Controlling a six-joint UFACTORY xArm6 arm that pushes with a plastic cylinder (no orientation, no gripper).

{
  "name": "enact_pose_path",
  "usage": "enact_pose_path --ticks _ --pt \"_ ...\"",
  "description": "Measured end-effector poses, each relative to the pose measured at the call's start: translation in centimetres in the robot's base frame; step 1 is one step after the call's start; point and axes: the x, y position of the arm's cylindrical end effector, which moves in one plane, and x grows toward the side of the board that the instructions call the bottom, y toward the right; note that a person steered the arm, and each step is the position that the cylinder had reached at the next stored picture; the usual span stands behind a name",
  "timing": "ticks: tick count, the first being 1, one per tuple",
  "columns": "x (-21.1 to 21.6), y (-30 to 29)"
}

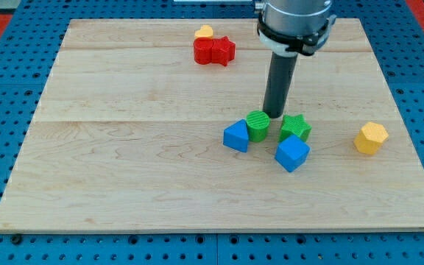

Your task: Slide the yellow hexagon to the top side

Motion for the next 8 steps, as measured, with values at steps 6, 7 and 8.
enact_pose_path --ticks 6,7,8 --pt "9.1 15.2" --pt "4.9 14.8" --pt "3.0 15.0"
